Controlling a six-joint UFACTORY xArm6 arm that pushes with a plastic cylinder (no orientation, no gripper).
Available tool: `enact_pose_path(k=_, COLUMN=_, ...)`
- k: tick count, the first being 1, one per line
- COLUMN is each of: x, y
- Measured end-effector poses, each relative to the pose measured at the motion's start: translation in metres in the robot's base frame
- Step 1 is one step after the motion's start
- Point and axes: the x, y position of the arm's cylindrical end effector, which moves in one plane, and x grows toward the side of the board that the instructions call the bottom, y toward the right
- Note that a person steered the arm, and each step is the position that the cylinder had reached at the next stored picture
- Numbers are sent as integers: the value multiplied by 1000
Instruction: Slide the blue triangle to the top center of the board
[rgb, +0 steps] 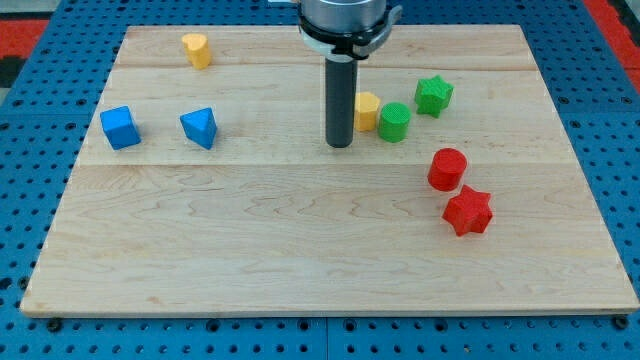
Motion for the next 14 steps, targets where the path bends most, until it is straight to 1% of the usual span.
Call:
enact_pose_path(k=1, x=35, y=19)
enact_pose_path(k=2, x=67, y=-69)
enact_pose_path(k=3, x=43, y=-183)
enact_pose_path(k=4, x=14, y=-196)
enact_pose_path(k=5, x=-16, y=-153)
enact_pose_path(k=6, x=-39, y=-146)
enact_pose_path(k=7, x=-46, y=-155)
enact_pose_path(k=8, x=-69, y=-161)
enact_pose_path(k=9, x=-94, y=-180)
enact_pose_path(k=10, x=-116, y=-154)
enact_pose_path(k=11, x=-124, y=-105)
enact_pose_path(k=12, x=-129, y=-77)
enact_pose_path(k=13, x=-133, y=-145)
enact_pose_path(k=14, x=-142, y=-158)
